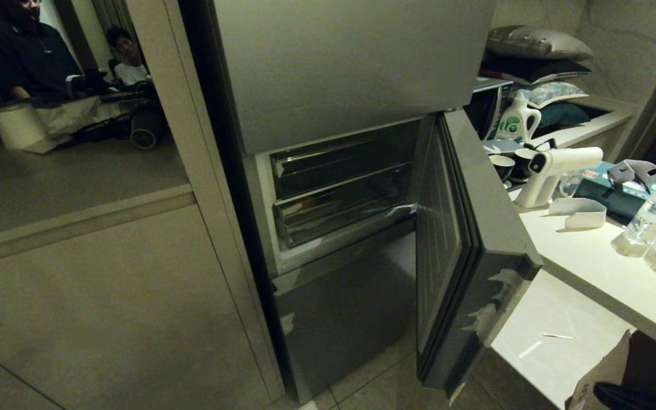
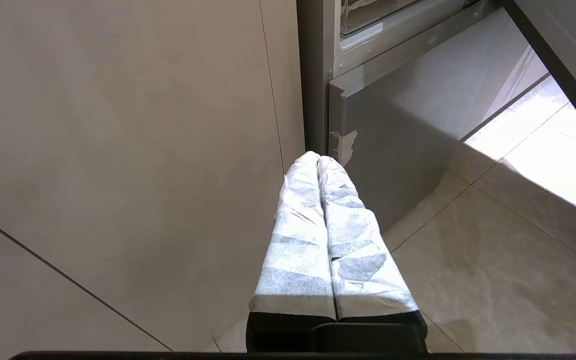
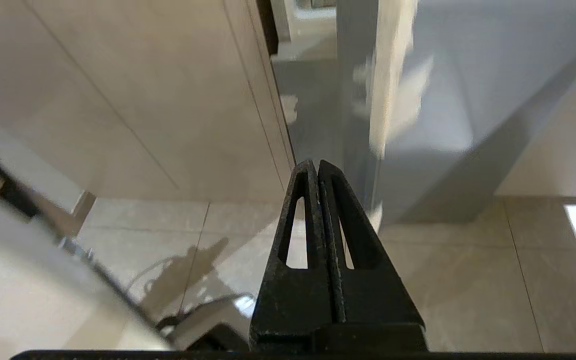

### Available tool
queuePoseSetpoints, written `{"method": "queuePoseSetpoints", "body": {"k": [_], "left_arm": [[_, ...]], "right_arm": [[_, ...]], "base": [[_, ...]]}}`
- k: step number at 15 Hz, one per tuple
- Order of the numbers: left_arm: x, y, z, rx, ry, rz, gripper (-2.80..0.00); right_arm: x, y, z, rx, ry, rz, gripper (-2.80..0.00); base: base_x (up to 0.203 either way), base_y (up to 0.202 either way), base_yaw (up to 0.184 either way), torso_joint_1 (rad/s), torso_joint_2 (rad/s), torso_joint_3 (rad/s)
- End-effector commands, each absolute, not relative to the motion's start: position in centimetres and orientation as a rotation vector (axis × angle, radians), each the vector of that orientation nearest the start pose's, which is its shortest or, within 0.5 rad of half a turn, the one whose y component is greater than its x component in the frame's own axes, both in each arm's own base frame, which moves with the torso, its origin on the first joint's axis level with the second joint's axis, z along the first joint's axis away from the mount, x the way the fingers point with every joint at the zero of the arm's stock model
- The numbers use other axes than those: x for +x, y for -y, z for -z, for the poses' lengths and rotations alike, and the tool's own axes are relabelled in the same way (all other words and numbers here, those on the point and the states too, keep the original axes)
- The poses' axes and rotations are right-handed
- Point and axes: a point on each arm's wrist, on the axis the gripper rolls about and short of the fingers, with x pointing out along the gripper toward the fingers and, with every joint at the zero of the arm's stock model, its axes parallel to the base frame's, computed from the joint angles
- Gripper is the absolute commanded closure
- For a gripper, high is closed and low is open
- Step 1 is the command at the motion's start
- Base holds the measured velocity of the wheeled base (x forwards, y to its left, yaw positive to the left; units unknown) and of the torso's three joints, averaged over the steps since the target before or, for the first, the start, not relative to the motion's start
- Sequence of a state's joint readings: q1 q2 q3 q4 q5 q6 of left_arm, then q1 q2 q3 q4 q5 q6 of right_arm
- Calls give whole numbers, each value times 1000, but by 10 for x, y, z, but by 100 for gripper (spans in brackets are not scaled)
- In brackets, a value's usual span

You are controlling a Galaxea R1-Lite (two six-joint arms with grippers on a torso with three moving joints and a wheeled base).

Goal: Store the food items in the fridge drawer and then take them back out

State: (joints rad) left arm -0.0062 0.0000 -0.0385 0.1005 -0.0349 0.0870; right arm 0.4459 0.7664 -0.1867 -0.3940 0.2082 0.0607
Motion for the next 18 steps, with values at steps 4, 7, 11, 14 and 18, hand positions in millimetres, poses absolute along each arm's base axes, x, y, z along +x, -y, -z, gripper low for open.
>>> {"method": "queuePoseSetpoints", "body": {"k": [4, 7, 11, 14, 18], "left_arm": [[-26, 1, -76, 87, -61, 43, 0], [-26, 1, -76, 86, -61, 44, 0], [-26, 1, -76, 86, -61, 44, 0], [-26, 1, -76, 86, -61, 44, 0], [-26, 1, -76, 86, -61, 44, 0]], "right_arm": [[116, -62, -152, 27, -298, -631, 0], [136, -70, -153, 30, -297, -608, 0], [147, -75, -157, 32, -281, -605, 0], [152, -77, -160, 33, -278, -605, 0], [153, -77, -162, 33, -266, -580, 0]], "base": [[0, 0, 0, 0, 0, 0], [0, 0, 0, 0, 0, 0], [0, 0, 0, 0, 0, 0], [0, 0, 0, 0, 0, 0], [0, 0, 0, 0, 0, 0]]}}
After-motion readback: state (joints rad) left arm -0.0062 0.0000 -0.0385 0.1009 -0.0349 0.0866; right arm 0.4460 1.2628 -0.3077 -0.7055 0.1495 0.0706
